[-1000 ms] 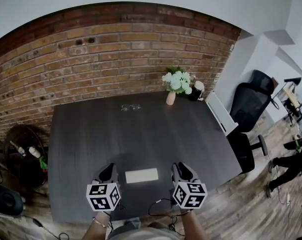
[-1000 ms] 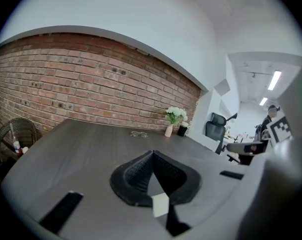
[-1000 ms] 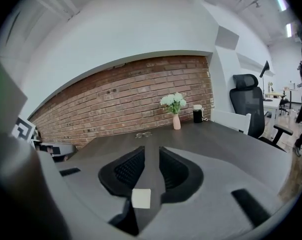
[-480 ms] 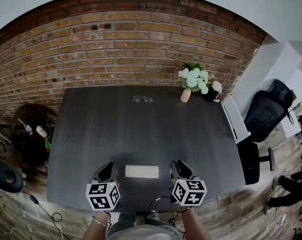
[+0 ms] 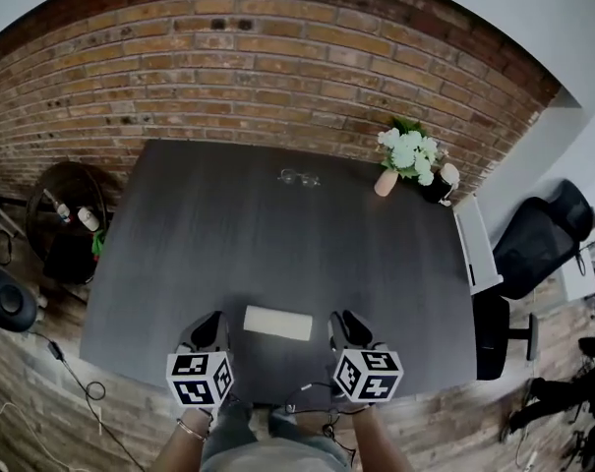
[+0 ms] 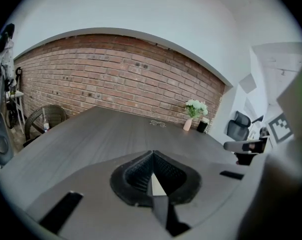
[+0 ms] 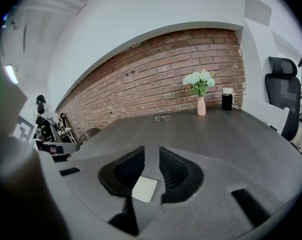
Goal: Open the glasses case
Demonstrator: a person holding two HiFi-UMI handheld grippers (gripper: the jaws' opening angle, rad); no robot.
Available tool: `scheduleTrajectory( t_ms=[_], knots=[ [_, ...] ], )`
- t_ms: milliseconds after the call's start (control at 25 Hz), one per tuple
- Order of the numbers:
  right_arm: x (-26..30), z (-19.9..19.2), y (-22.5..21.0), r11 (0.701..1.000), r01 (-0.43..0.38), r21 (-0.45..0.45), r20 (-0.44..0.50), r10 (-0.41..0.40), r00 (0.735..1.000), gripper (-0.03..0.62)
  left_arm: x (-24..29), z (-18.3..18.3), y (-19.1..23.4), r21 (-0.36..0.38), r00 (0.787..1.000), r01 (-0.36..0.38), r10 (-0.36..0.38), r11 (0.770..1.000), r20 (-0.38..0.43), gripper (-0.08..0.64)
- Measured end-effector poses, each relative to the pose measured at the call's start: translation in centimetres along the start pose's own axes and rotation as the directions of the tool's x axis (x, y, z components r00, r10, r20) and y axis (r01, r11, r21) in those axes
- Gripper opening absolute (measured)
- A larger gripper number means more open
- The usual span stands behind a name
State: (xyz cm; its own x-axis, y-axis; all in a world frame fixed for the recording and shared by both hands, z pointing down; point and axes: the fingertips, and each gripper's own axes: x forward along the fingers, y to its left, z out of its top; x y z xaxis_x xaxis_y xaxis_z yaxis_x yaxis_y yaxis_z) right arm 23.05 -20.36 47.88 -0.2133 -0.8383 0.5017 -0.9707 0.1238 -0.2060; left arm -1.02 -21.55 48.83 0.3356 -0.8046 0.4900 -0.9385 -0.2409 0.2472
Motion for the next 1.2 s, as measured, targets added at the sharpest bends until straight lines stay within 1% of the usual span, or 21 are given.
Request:
scheduleTrajectory(
  t_ms=[200,360,480,680,800,960,1080,1200],
  knots=[
    [1.0,-2.8,-0.2,1.0,-0.016,0.01,-0.068,0.016,0.998,0.096,0.8,-3.1,-0.1,-0.013,0.998,0.001,-0.002,1.0,-0.061,-0.005],
    [2.0,-6.3,0.7,0.999,-0.042,0.018,-0.141,0.044,0.989,0.097,1.2,-6.1,0.3,-0.022,0.993,-0.005,0.002,1.0,-0.116,-0.005],
    [2.7,-8.5,1.4,0.998,-0.063,0.02,-0.177,0.065,0.982,0.097,1.7,-7.8,0.6,-0.032,0.99,-0.012,0.007,0.999,-0.142,-0.005],
    [3.4,-11.0,1.3,0.998,-0.066,0.009,-0.223,0.066,0.972,0.098,2.9,-10.1,0.1,-0.04,0.982,0.01,-0.017,0.999,-0.188,-0.005],
    [3.6,-11.8,0.9,0.998,-0.059,0.003,-0.24,0.058,0.969,0.098,3.9,-11.0,-1.0,-0.03,0.975,0.04,-0.046,0.999,-0.219,-0.005],
    [4.1,-12.0,0.8,0.998,-0.06,-0.035,-0.251,0.049,0.967,0.098,5.3,-11.3,-2.3,-0.002,0.966,0.079,-0.077,0.997,-0.248,-0.005],
    [4.4,-12.1,0.8,0.997,-0.065,-0.051,-0.255,0.05,0.966,0.098,6.3,-11.6,-2.9,0.012,0.957,0.094,-0.087,0.996,-0.275,-0.005],
    [4.6,-12.4,0.6,0.997,-0.065,-0.048,-0.259,0.051,0.965,0.098,7.0,-11.8,-3.2,0.009,0.95,0.098,-0.091,0.995,-0.297,-0.005]
  ],
)
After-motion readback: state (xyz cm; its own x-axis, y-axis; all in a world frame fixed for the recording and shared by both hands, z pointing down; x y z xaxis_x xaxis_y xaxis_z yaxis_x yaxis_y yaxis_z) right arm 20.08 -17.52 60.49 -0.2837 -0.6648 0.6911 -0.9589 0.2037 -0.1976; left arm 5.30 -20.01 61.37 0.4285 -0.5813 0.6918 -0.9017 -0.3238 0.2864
